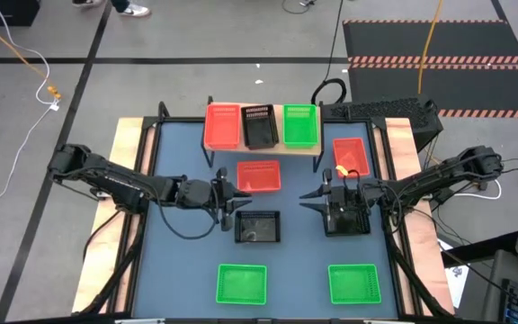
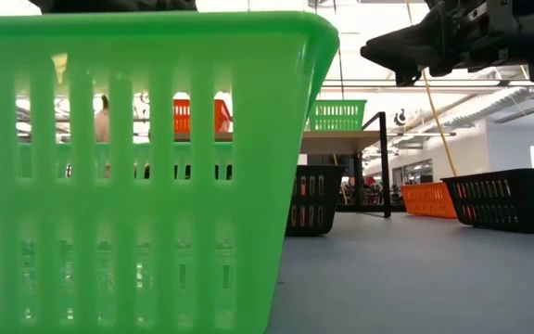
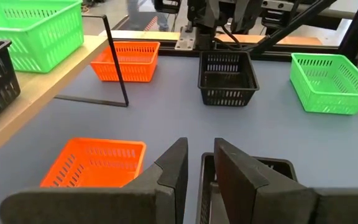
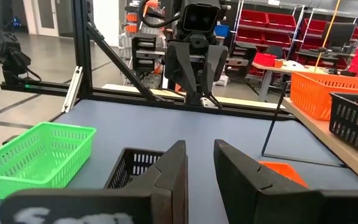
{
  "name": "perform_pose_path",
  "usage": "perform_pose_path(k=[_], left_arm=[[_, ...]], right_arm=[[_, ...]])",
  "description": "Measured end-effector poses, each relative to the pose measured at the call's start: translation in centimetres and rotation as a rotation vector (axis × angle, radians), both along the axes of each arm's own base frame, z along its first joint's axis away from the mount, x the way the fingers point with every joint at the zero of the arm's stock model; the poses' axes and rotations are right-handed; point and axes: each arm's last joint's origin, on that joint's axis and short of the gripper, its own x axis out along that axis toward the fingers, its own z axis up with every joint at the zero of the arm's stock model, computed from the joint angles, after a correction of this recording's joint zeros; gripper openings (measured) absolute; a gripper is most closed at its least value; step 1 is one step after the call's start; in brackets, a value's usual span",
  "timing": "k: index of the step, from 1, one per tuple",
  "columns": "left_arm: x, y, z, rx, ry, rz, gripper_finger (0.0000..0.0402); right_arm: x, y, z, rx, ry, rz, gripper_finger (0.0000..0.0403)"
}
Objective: Stack baskets on shelf by color
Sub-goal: Stack the left orange bin on the other orange bin on the shelf
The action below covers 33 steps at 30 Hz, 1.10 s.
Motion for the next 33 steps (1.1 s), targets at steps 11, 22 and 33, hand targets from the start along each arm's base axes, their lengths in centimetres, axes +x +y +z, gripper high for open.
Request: perform_pose_path(k=[11,22,33], left_arm=[[0.4,1.3,0.0,0.174,0.01,-0.001,0.0081],[0.6,3.0,0.1,0.166,-0.004,0.061,0.0081],[0.7,3.1,-1.1,0.162,0.075,0.062,0.0081]], right_arm=[[0.1,-0.9,0.0,-0.04,-0.004,-0.069,0.0082],[0.9,-4.3,-0.6,0.093,0.399,-0.392,0.0151],[0.2,-3.3,0.4,0.32,0.683,-0.483,0.0163]])
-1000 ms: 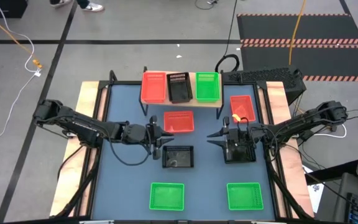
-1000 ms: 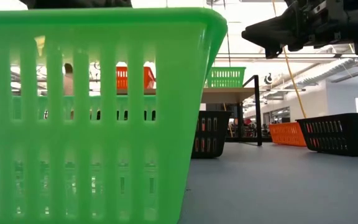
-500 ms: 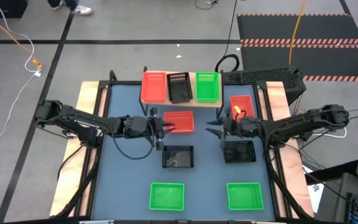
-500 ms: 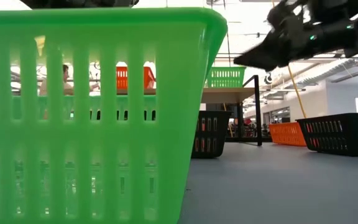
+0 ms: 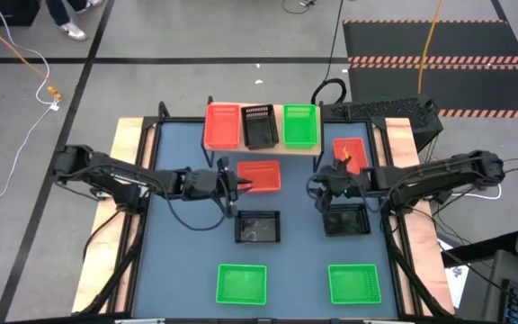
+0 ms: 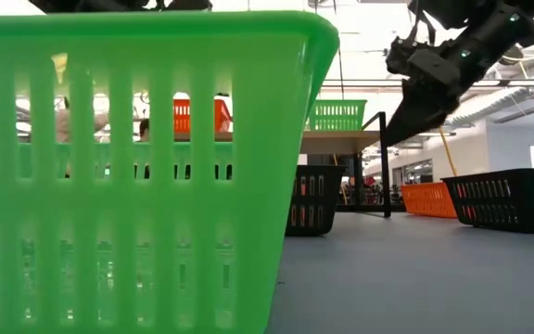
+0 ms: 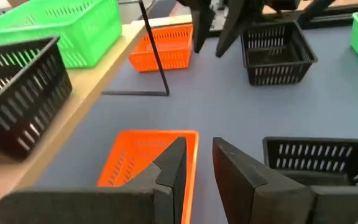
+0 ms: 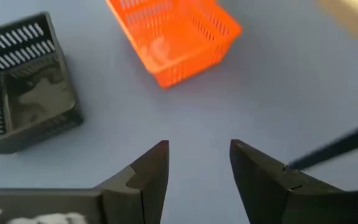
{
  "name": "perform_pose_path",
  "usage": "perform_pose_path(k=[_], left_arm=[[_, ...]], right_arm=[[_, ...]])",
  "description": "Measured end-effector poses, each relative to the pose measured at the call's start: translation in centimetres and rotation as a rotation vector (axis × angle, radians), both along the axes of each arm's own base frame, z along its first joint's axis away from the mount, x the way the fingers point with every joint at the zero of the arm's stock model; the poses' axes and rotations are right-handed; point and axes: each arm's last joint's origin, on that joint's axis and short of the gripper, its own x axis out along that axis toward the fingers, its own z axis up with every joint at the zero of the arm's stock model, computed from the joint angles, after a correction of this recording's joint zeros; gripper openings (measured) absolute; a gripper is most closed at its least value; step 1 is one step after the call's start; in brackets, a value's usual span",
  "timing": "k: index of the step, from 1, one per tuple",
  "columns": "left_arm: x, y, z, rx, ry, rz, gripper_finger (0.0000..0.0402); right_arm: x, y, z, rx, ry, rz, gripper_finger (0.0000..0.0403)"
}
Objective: Stack baskets on shelf by color
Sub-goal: Stack the left orange bin on the other orange bin on the shelf
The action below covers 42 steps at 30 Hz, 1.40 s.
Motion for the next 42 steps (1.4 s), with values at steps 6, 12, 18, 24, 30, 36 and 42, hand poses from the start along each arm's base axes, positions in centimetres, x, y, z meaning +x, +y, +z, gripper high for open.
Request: perform_pose_path(k=[6,12,18,24,30,36,42], left_arm=[[0.9,-0.1,-1.3,0.002,0.017,-0.001,0.0081],[1.5,-0.1,-1.6,0.009,-0.017,-0.004,0.0081],[1.7,0.5,-1.1,0.083,-0.049,-0.011,0.0081],[1.7,2.0,-0.9,0.064,-0.072,0.047,0.0081],[1.7,1.5,-1.1,-0.013,-0.074,0.06,0.0081],[1.4,0.3,-1.7,-0.059,-0.013,0.037,0.0081],[1.0,-0.3,-2.5,-0.091,0.063,0.048,0.0081]], right_arm=[[-0.5,1.3,-0.4,0.102,0.015,-0.068,0.0158],[-1.4,2.1,-1.0,0.065,0.097,-0.103,0.0158],[-2.3,1.4,-1.5,-0.01,0.221,-0.108,0.0157],[-2.9,0.3,-1.8,-0.03,0.303,-0.135,0.0157],[-4.2,0.5,-2.3,0.034,0.402,-0.243,0.0157],[-4.8,0.8,-2.4,0.09,0.446,-0.276,0.0157],[-3.2,1.2,-0.3,0.111,0.316,-0.24,0.0157]])
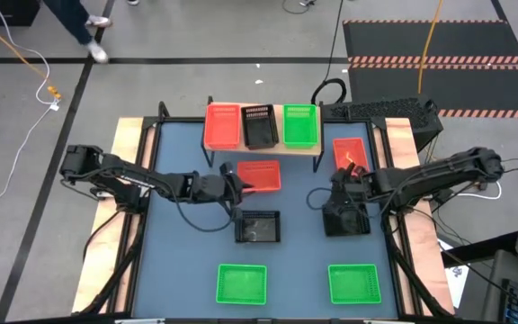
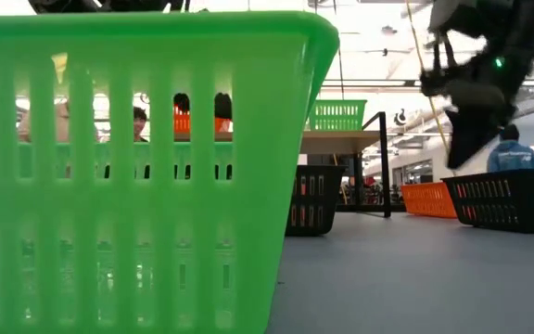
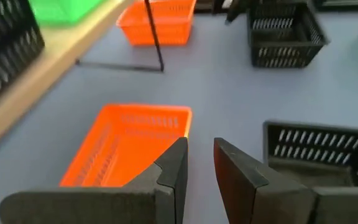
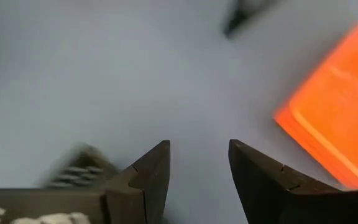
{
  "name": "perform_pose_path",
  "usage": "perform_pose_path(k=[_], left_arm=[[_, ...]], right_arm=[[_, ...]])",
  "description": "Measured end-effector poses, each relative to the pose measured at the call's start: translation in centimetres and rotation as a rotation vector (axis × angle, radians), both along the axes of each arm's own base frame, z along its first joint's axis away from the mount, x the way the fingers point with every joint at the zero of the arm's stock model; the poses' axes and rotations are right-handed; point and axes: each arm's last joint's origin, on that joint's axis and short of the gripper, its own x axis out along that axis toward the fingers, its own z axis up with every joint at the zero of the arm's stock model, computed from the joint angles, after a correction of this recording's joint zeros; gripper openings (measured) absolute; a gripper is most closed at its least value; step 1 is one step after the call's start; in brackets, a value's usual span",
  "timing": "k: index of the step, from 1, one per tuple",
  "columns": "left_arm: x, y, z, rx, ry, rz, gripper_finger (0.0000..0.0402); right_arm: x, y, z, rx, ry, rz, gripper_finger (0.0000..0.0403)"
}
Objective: Stack baskets on shelf by color
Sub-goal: Stack the left orange bin on the other orange bin on the shelf
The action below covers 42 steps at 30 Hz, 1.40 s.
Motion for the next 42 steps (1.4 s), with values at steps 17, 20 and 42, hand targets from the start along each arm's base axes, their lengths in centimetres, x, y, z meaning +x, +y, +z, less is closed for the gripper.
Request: perform_pose_path(k=[17,20,42], left_arm=[[-2.3,0.4,-2.9,0.27,0.469,-0.248,0.0081],[-2.8,0.7,-3.3,0.366,0.556,-0.32,0.0081],[-2.3,3.9,-2.6,1.03,0.732,-0.616,0.0083]], right_arm=[[2.8,3.7,2.3,-0.024,-0.286,0.167,0.0157],[2.4,4.3,1.3,0.0,-0.265,0.161,0.0157],[2.3,4.9,1.1,-0.011,-0.255,0.212,0.0157]])
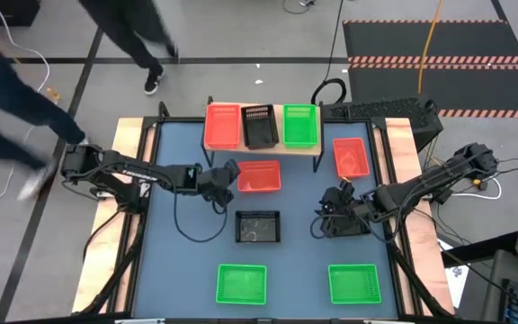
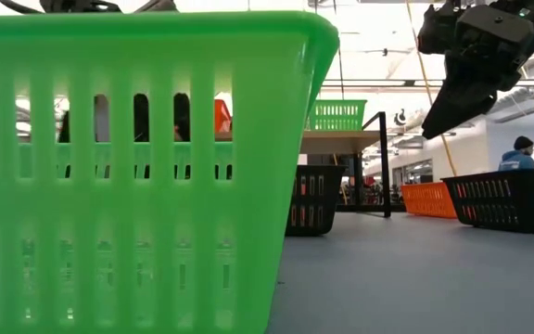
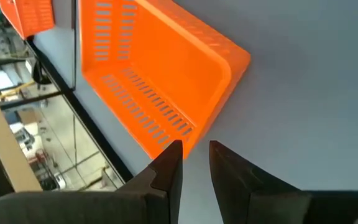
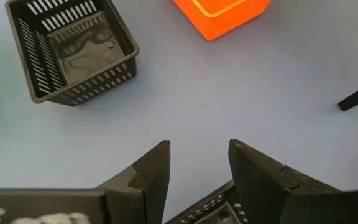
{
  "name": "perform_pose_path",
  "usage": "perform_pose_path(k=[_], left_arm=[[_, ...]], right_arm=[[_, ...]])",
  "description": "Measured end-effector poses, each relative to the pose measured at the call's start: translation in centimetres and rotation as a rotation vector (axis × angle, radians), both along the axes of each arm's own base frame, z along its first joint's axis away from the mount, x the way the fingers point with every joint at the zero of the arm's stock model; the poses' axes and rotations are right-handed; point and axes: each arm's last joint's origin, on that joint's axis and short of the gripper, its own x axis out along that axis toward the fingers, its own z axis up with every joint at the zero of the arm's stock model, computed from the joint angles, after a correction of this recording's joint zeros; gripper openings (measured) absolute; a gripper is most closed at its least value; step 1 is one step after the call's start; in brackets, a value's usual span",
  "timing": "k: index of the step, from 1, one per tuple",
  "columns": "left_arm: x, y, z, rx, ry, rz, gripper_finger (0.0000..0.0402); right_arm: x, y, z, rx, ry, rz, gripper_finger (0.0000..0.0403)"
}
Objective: Stack baskets on shelf by color
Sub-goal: Stack the left orange bin on the other orange bin on the shelf
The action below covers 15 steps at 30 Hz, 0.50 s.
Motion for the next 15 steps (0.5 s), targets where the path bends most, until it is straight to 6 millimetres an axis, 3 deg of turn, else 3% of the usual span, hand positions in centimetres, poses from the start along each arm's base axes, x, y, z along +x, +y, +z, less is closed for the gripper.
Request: perform_pose_path(k=[4,10,15], left_arm=[[0.0,0.6,0.0,-0.018,0.01,-0.058,0.0104],[0.4,1.1,0.0,-0.011,-0.005,-0.121,0.017],[0.8,1.7,-1.5,-0.014,0.056,-0.147,0.0198]], right_arm=[[0.0,0.0,0.0,-0.008,0.003,0.01,0.0157],[0.0,0.0,0.0,-0.011,0.004,0.012,0.0157],[0.0,0.0,0.0,-0.011,0.003,0.012,0.0157]])
